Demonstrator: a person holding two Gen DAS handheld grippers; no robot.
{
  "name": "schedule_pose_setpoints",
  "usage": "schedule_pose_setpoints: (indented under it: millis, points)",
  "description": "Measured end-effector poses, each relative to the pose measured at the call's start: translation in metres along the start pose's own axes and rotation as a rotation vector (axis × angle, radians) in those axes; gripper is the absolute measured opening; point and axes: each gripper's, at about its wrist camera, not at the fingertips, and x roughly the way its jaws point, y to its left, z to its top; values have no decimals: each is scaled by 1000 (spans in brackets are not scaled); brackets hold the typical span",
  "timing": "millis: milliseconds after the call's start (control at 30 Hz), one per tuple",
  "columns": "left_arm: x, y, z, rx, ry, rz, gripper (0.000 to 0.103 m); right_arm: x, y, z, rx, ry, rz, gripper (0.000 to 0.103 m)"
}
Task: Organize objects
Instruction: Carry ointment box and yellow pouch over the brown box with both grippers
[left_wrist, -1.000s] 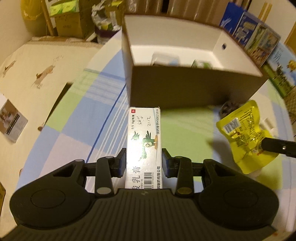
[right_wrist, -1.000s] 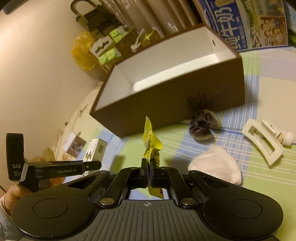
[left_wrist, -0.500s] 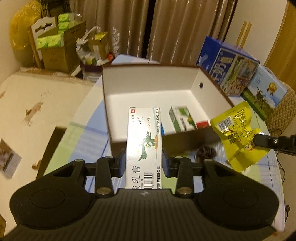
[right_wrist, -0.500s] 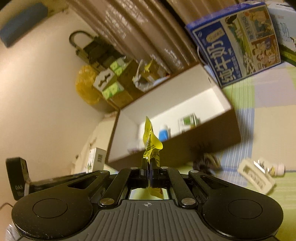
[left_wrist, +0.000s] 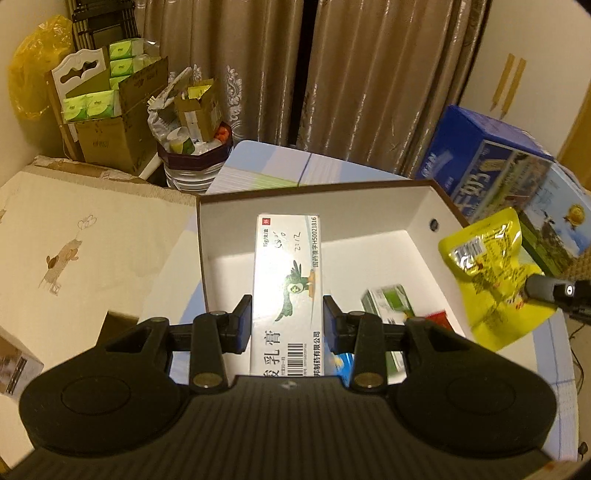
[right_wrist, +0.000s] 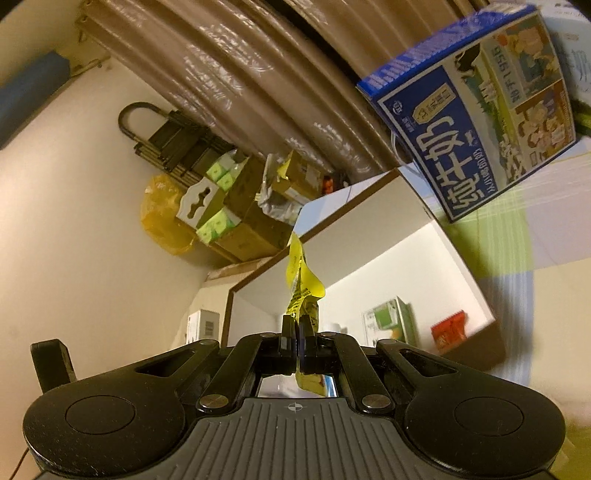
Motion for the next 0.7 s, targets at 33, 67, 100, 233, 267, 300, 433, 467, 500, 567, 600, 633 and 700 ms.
schedule_pose_setpoints:
  millis: [33, 67, 100, 233, 267, 300, 433, 467, 500, 567, 600, 633, 700]
  points:
    - [6, 1, 5, -2, 3, 6, 33, 8, -1, 3, 6, 4, -8, 0]
    - [13, 2, 10, -1, 5, 8, 33, 14, -4, 4, 11, 9, -14, 0]
    - [20, 4, 15, -1, 13, 9, 33, 22, -6, 6, 20, 17, -17, 0]
    - [49, 7, 24, -8, 53, 18, 33, 52, -13, 11, 44, 52, -33, 0]
    - [57, 8, 25, -13, 67, 16, 33, 58, -14, 12, 50, 60, -35, 0]
    - [63, 9, 27, -15, 76, 16, 33, 65, -17, 12, 56, 67, -38, 0]
    - [89, 9, 30, -9, 111, 30, 33, 88, -27, 15, 94, 94, -50, 0]
    - [95, 9, 31, -9, 119, 32, 33, 93, -30, 15, 103, 100, -55, 0]
    - [99, 8, 31, -10, 126, 35, 33, 98, -33, 16, 110, 105, -59, 0]
    - [109, 7, 32, -12, 139, 37, 33, 105, -37, 17, 116, 116, -67, 0]
    - [114, 6, 32, -14, 146, 37, 33, 108, -38, 17, 117, 120, -70, 0]
    - [118, 5, 32, -15, 152, 37, 33, 111, -39, 17, 120, 124, -72, 0]
    - [126, 3, 33, -16, 163, 37, 33, 115, -42, 19, 126, 131, -76, 0]
